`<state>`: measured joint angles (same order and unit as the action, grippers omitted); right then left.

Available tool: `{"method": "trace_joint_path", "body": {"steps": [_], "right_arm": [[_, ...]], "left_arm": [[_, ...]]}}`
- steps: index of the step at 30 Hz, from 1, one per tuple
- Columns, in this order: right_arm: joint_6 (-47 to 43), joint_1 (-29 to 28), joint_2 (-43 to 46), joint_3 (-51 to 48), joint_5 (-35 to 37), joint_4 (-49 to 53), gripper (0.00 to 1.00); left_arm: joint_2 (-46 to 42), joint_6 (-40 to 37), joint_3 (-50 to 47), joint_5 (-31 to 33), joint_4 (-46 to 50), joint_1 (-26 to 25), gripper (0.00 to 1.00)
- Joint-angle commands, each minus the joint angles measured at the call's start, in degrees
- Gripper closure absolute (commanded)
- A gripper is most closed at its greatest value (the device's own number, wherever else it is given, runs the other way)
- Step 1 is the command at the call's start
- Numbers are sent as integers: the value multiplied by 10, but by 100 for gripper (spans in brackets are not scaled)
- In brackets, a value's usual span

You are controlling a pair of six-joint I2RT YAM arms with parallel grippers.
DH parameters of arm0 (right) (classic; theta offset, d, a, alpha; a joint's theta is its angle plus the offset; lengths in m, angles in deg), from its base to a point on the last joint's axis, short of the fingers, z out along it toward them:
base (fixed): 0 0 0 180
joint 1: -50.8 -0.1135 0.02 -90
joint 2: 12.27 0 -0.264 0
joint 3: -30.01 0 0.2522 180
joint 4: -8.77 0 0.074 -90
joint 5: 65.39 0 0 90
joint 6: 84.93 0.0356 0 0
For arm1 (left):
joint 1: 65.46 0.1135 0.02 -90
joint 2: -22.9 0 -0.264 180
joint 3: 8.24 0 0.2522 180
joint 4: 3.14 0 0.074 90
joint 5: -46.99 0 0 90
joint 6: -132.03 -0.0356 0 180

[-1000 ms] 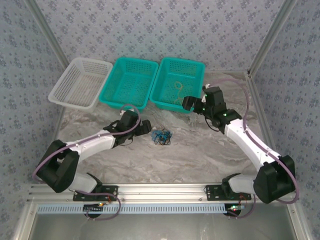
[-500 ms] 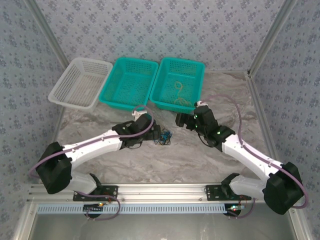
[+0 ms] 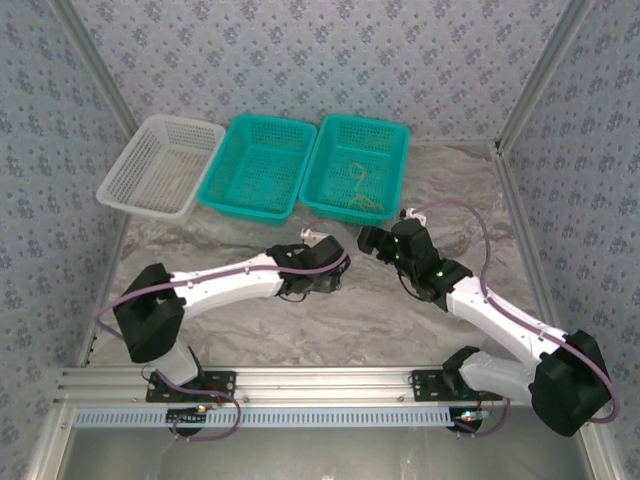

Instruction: Untangle the cables

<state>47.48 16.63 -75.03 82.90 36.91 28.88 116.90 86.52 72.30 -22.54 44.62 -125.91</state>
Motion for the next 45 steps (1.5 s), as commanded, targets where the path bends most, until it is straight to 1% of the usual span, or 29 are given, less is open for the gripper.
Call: {"method": "trace_joint_path", "body": {"steps": [1,3,7,10,14,22,25,31,38,41,45], "right_arm": [[12,-2,10,-5,20,-6,1],[13,-3,10,-5,23,-6,1],[12,-2,10,-6,29,-6,1],[11,-2,9,-8,32,-5,1],[14,-2,9,-9,35,-6,1],[17,-2,9,-8,33,-9,1],[19,-2,9,-8,32,-8,1],[24,-2,11,-7,28,-7,1],[26,-2,16,-5,26,-6,1],[27,-2,16,-5,26,-5,1],[27,-2,15,-5,25,-4,1]], "left_arm": [[32,-22,36,25,44,-8,41],[47,-20,45,32,45,-8,46],[66,-16,56,35,65,-8,53],[67,-18,44,32,58,-8,59],[66,-24,34,29,52,-8,64],[87,-28,38,42,52,-9,64],[90,-30,36,46,27,-8,64],[86,-30,22,46,12,-7,69],[83,-33,9,37,-6,-2,69],[78,-30,5,42,-9,0,72],[55,-32,-14,42,-29,0,80]]}}
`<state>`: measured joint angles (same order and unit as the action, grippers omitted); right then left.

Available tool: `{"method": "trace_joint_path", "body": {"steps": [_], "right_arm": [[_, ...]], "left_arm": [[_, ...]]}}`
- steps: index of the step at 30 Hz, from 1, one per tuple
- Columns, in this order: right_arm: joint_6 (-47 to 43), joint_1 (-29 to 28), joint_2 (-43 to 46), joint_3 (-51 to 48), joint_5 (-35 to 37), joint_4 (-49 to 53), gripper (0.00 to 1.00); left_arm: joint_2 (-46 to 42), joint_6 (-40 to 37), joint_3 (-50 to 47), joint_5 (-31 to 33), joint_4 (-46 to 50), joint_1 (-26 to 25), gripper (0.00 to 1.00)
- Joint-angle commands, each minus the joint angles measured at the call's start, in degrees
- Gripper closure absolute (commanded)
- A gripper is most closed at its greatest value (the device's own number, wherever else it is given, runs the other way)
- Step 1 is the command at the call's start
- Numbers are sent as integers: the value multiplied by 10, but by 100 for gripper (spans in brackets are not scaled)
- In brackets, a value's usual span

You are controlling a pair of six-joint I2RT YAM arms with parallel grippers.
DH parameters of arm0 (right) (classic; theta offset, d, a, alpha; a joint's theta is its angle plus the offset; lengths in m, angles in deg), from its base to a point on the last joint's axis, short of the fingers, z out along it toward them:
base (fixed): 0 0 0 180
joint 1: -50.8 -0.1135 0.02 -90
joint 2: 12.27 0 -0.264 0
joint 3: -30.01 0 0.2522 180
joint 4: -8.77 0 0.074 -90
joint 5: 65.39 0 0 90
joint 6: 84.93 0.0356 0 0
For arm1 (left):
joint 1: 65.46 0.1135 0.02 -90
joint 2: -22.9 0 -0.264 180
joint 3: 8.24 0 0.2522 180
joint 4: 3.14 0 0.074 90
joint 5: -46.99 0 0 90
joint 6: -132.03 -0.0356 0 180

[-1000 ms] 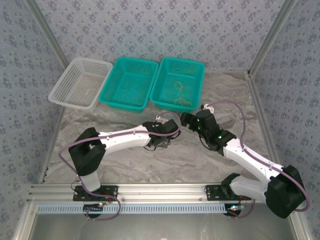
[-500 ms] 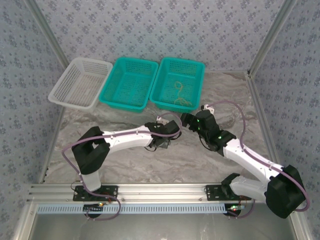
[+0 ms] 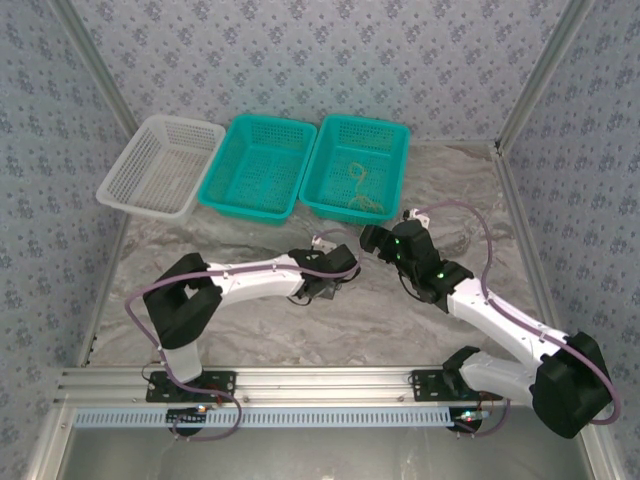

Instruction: Untangle the cables

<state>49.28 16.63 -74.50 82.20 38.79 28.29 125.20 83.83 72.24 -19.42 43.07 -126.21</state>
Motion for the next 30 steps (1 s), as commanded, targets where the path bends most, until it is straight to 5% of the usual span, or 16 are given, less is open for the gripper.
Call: {"method": "trace_joint_path", "body": {"steps": [1,13,22,30], "right_arm": [[9,-2,10,2,4,2,1],[3,-3,0,6,-14,-1,1],[-76,-8,-60,23,-133,-34,1],[-143,-32,-147,64,-230,-51,0]], "left_arm": [[-35,-8,-20,6,-23,3,81],[-84,-9,-68,-20,-72,17,100],[-171,-40,-196,-211,-284,93,100],[-233,-17,-285,-303,-382,173,100]]}}
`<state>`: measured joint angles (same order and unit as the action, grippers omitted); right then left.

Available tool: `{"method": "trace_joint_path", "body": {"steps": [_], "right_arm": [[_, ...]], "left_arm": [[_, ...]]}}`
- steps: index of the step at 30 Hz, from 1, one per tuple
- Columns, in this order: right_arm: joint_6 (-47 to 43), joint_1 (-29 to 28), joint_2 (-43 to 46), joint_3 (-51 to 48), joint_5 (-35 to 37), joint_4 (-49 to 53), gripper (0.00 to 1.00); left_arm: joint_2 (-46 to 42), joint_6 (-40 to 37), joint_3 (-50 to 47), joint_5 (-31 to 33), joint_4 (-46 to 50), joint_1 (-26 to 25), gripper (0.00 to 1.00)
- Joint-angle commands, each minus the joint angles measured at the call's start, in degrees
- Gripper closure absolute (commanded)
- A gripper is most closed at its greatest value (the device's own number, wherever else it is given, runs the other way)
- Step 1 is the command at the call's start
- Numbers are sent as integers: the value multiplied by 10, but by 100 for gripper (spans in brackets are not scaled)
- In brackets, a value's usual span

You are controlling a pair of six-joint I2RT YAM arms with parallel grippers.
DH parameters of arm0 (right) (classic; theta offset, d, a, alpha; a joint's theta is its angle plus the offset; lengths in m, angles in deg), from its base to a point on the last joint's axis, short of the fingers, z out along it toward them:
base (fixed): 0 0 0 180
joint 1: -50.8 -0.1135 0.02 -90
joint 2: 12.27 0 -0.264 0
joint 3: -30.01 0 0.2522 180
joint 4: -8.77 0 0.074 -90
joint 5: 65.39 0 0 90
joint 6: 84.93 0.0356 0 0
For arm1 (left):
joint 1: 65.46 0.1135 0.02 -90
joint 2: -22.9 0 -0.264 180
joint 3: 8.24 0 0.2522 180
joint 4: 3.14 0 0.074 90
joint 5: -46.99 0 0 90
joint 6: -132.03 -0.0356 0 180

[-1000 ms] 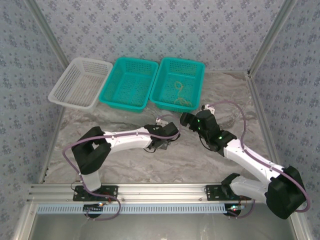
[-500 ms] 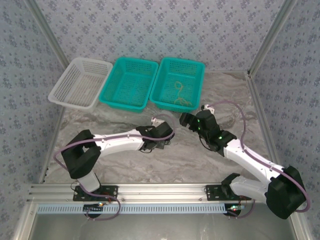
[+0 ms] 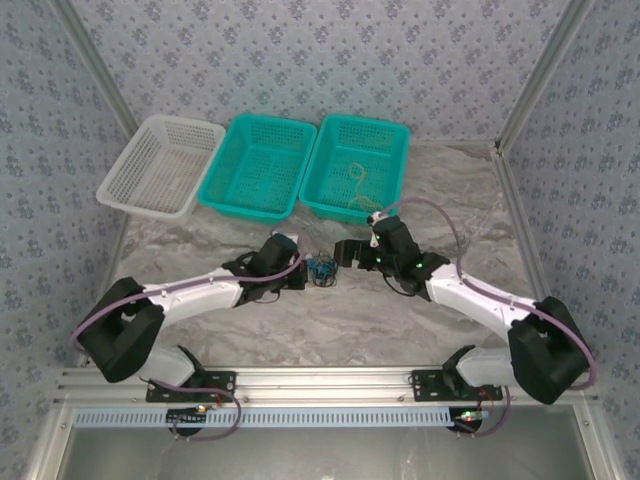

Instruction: Untangle the cables

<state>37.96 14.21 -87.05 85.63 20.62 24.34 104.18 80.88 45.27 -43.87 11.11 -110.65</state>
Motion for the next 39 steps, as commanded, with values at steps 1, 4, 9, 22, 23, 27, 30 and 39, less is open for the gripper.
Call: {"method": "trace_joint_path", "body": {"steps": [1,4,9,22,23,27,30,39], "right_arm": [[-26,-9,-33,39,-53,-8,0],[-7,-20,-53,52,-32,-5,2],[20,-29,-88,54,-33,-33,4],[-29,-58,-209,133,-55,-22,6],[-36,-63,-218,140,-50,-18,5],[-48,-72,-250,163,-38,-2,4],[-46,-78,-270,171,-33,5,4],[-21,-96,-296,173,20,27,5]], "left_arm": [[-28,25,-25,-75,-74,30,100],[-40,81,-59,-125,-122,67,100],[-53,154,-114,-158,-221,100,100],[-50,161,-125,-161,-226,103,100],[-49,162,-127,-161,-226,103,100],[-50,163,-130,-162,-229,103,100],[-49,164,-133,-160,-231,104,100],[-50,167,-144,-153,-234,104,100]]}}
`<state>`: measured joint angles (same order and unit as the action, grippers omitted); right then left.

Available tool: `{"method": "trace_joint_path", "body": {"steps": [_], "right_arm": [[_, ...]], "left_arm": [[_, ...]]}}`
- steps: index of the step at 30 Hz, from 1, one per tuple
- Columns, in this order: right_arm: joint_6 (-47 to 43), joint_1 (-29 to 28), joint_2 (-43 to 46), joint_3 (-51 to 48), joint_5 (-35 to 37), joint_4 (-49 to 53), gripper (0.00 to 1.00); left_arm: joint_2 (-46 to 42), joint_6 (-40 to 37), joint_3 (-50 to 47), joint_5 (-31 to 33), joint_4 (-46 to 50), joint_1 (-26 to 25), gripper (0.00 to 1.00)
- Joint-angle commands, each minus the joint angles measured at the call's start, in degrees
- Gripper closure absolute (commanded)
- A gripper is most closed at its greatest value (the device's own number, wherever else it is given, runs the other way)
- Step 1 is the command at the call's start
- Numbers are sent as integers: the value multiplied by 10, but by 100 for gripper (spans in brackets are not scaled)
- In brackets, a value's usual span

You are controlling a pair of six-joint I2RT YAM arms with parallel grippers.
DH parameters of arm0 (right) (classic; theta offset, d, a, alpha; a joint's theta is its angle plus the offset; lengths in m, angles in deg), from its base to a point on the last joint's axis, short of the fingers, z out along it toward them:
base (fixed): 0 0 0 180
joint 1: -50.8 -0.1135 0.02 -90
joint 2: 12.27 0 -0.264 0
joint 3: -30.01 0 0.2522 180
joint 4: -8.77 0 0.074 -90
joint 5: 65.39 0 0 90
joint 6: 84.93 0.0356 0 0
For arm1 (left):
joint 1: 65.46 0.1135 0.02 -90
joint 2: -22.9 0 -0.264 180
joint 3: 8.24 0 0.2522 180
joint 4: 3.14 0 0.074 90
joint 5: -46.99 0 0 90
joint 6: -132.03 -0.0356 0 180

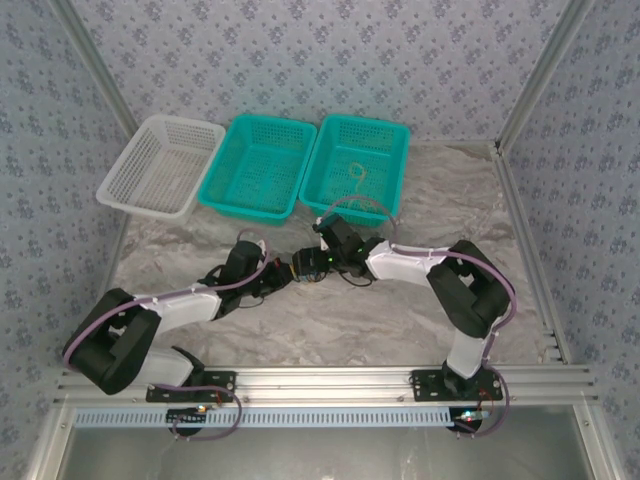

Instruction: Untangle the cables

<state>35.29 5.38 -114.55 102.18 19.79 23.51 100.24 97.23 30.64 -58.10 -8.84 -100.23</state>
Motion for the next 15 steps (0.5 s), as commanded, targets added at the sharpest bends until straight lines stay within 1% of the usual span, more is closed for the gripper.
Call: {"method": "trace_joint_path", "body": {"steps": [1,10,15], "right_arm": [[7,-8,-24,9,34,41,6],[5,-18,-38,30,106,103,13],[12,-26,-38,40,160,135,14]], "left_arm": [[-10,4,1,-9,-34,0,100],[-10,15,-3,3,-27,3,100],[-6,13,24,14,29,4,100]]}}
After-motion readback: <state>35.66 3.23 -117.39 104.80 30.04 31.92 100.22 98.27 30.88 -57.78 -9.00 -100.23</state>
